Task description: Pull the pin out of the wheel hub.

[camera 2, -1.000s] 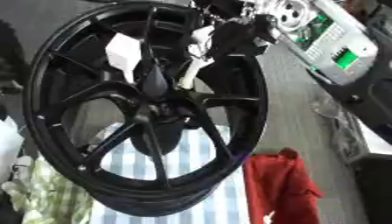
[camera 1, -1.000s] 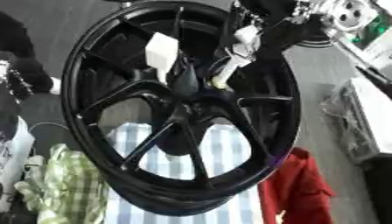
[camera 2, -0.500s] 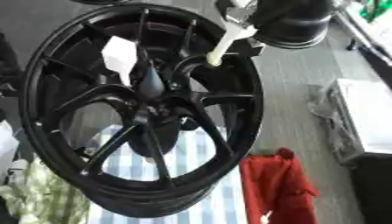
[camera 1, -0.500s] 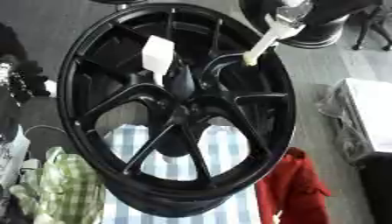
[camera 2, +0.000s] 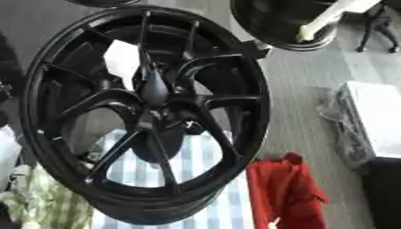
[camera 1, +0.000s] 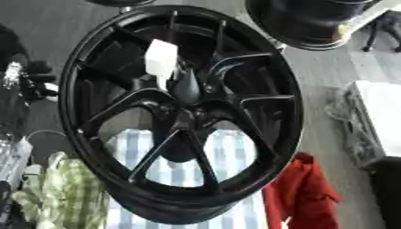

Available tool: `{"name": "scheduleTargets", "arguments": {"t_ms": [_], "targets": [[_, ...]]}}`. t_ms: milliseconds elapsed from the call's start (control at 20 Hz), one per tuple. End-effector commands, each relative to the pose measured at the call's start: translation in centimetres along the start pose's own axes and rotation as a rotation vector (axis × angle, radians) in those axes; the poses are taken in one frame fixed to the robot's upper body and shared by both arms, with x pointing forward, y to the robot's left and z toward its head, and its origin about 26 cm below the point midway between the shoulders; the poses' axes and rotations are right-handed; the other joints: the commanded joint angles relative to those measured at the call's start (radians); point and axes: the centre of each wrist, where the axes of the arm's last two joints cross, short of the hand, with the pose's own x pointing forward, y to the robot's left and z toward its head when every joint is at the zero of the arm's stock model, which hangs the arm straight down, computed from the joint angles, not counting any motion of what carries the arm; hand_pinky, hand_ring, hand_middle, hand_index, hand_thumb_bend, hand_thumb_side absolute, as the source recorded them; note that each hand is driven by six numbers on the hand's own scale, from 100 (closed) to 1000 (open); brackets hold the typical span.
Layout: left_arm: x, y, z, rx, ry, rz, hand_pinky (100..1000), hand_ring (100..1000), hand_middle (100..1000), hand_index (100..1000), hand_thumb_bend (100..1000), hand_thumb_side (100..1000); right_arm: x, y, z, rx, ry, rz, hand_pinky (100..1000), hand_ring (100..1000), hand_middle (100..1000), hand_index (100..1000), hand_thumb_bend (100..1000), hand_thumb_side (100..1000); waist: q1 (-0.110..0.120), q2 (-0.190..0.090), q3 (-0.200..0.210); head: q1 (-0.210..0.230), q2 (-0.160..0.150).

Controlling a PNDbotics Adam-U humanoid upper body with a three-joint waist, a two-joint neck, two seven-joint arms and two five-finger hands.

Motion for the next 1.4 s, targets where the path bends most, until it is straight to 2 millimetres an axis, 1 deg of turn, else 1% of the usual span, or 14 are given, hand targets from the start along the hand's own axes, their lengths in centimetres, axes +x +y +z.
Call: {"name": "scheduleTargets", "arguments": {"t_ms": [50, 150, 250, 300, 350, 450, 500, 600, 650, 700, 900, 1050, 1150, 1400], "targets": [[1.5, 1.5, -0.3, 0.040, -0.049, -0.013, 586, 697, 664, 739, 123, 891, -1.4, -3.9, 1.2, -0.151, 0.033, -0.028, 628, 406, 322, 496, 100, 100, 0.011, -0.008, -0.010, 0.031, -0.021], [1.7, 1.7, -0.3, 0.053, -0.059, -0.011, 586, 697, 663, 738, 121, 889, -3.5, -4.3, 1.9, -0.214, 0.056, -0.059, 659, 438, 357, 529, 100, 100, 0.019, 0.000, -0.017, 0.044, -0.027], [1.9, 1.8, -0.4, 0.060, -0.068, -0.008, 586, 696, 663, 738, 119, 887, -5.6, -3.7, 2.4, -0.237, 0.085, -0.078, 711, 486, 406, 575, 100, 100, 0.025, 0.006, -0.021, 0.051, -0.033], [2.0, 1.8, -0.4, 0.061, -0.071, -0.006, 586, 696, 663, 738, 118, 887, -6.7, -3.2, 2.7, -0.235, 0.096, -0.084, 766, 553, 478, 648, 100, 100, 0.028, 0.009, -0.022, 0.053, -0.035], [2.1, 1.7, -0.5, 0.061, -0.072, -0.005, 586, 696, 663, 738, 117, 887, -7.7, -2.7, 3.1, -0.233, 0.106, -0.091, 782, 578, 502, 672, 100, 100, 0.030, 0.010, -0.022, 0.053, -0.037], [2.1, 1.7, -0.5, 0.059, -0.073, -0.005, 586, 696, 663, 739, 117, 888, -9.6, -1.9, 4.0, -0.250, 0.124, -0.107, 869, 745, 666, 804, 100, 128, 0.033, 0.013, -0.021, 0.054, -0.040], [2.1, 1.6, -0.5, 0.058, -0.074, -0.005, 586, 696, 663, 739, 117, 888, -10.5, -1.5, 4.5, -0.267, 0.134, -0.113, 924, 842, 788, 878, 100, 394, 0.034, 0.013, -0.021, 0.055, -0.041], [2.2, 1.6, -0.6, 0.055, -0.075, -0.004, 586, 696, 663, 738, 117, 888, -12.2, -0.5, 5.6, -0.304, 0.156, -0.123, 950, 886, 856, 912, 100, 578, 0.034, 0.014, -0.017, 0.055, -0.042], [2.2, 1.5, -0.6, 0.053, -0.075, -0.004, 586, 696, 663, 738, 116, 888, -12.8, 0.0, 6.2, -0.321, 0.166, -0.121, 952, 891, 863, 916, 100, 607, 0.034, 0.014, -0.015, 0.053, -0.041], [2.2, 1.4, -0.6, 0.049, -0.075, -0.004, 586, 696, 663, 738, 115, 888, -13.4, 0.4, 6.8, -0.338, 0.178, -0.117, 955, 896, 872, 922, 100, 682, 0.034, 0.013, -0.012, 0.052, -0.041], [2.1, 1.1, -0.7, 0.033, -0.074, -0.004, 587, 696, 663, 738, 115, 887, -14.8, 1.8, 9.3, -0.405, 0.228, -0.109, 951, 885, 863, 915, 100, 710, 0.033, 0.010, 0.000, 0.040, -0.038], [2.1, 0.8, -0.8, 0.024, -0.073, 0.001, 587, 695, 663, 738, 116, 887, -14.9, 2.5, 10.9, -0.451, 0.240, -0.136, 942, 864, 844, 904, 100, 713, 0.033, 0.006, 0.012, 0.030, -0.036], [2.1, 0.7, -0.8, 0.020, -0.073, 0.002, 586, 695, 663, 738, 115, 886, -14.3, 2.7, 11.0, -0.492, 0.225, -0.169, 931, 839, 816, 882, 100, 733, 0.033, 0.004, 0.015, 0.026, -0.036], [2.1, 0.4, -0.8, 0.009, -0.071, 0.005, 586, 694, 663, 738, 114, 887, -12.2, 3.5, 9.6, -0.565, 0.130, -0.331, 918, 795, 772, 852, 100, 670, 0.035, 0.002, 0.021, 0.021, -0.040]]}}
